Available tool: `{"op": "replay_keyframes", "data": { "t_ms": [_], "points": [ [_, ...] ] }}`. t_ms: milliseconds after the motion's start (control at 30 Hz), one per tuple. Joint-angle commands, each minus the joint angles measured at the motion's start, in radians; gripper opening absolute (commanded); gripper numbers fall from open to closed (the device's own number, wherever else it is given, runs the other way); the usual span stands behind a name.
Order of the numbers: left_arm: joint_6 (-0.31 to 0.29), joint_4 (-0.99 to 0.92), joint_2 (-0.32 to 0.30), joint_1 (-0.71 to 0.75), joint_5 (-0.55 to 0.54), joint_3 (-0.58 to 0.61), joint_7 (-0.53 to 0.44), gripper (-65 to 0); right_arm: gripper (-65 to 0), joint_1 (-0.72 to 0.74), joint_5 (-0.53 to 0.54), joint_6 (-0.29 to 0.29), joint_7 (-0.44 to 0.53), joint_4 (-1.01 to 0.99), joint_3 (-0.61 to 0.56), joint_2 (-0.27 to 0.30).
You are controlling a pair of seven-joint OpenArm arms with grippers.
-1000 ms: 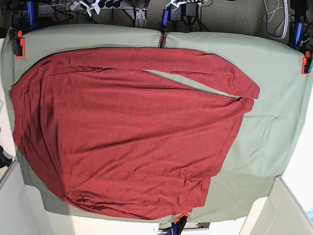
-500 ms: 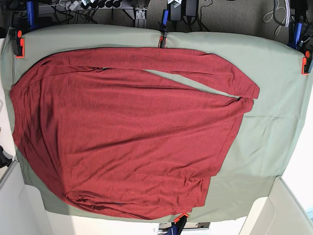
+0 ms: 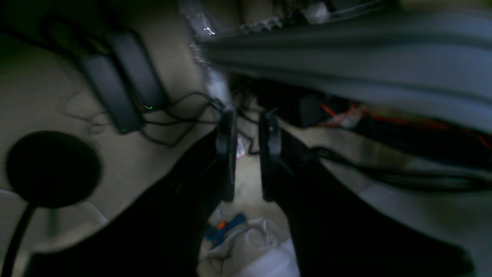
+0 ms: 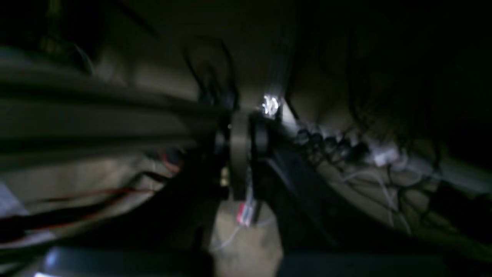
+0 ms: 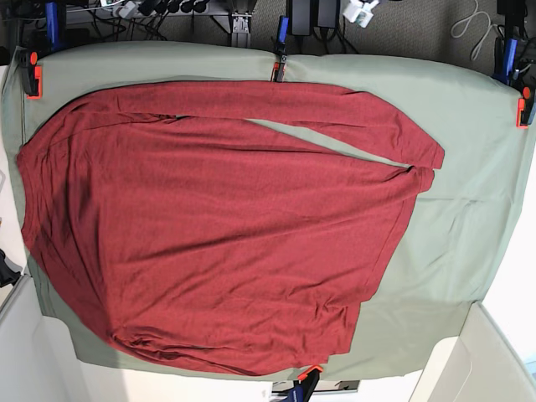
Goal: Fold the T-shirt properly
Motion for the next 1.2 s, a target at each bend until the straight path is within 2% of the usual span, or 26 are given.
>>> {"op": "replay_keyframes", "data": {
  "t_ms": [0,67,133,200,267,333,467,533,667,800,867,1033,1167],
  "points": [
    [-0.014,0.061,-0.010,0.035,-0.034,-0.023,0.016,-52.6,-62.8,-0.043,0.032,0.005,0.026,0.069,0.024,0.011],
    [-0.014,0.169,-0.018,0.087,-0.098,-0.063,0.082,-48.6,-62.1,-0.091,0.100,0.003,0.002,0.188,0.071,0.011],
    [-0.014,0.278,-0.023,0.137,-0.151,-0.107,0.140,-41.4,-59.2,-0.121,0.198,0.003,-0.055,0.295,0.124,0.010],
    [-0.014,0.380,-0.029,0.185,-0.203,-0.151,0.173,-35.1,-53.8,-0.130,0.302,0.000,-0.124,0.386,0.179,0.010],
    [-0.014,0.474,-0.033,0.235,-0.241,-0.196,0.176,-33.6,-46.7,-0.127,0.393,-0.005,-0.180,0.450,0.238,0.010],
    [-0.014,0.558,-0.034,0.275,-0.269,-0.238,0.176,-33.6,-40.0,-0.116,0.458,-0.049,-0.231,0.497,0.291,0.010],
    [-0.014,0.675,-0.047,0.317,-0.328,-0.300,0.176,-33.6,-30.1,-0.029,0.517,-0.171,-0.434,0.525,0.368,0.010],
    [-0.014,0.710,-0.057,0.336,-0.354,-0.323,0.176,-33.6,-26.9,0.014,0.520,-0.209,-0.453,0.516,0.376,0.010],
    [-0.014,0.756,-0.067,0.364,-0.399,-0.359,0.195,-33.6,-25.9,0.089,0.518,-0.229,-0.455,0.492,0.376,0.010],
    [-0.014,0.793,-0.067,0.363,-0.480,-0.413,0.290,-33.6,-25.9,0.154,0.498,-0.242,-0.455,0.442,0.362,0.010],
    [-0.014,0.795,-0.067,0.364,-0.516,-0.451,0.295,-32.9,-25.9,0.175,0.493,-0.261,-0.455,0.406,0.354,0.005],
    [-0.014,0.795,-0.080,0.363,-0.607,-0.537,0.295,-30.1,-26.0,0.230,0.504,-0.261,-0.456,0.337,0.352,-0.016],
    [-0.014,0.795,-0.121,0.362,-0.610,-0.553,0.294,-30.1,-26.0,0.276,0.504,-0.261,-0.455,0.289,0.335,-0.018]
  ]
}}
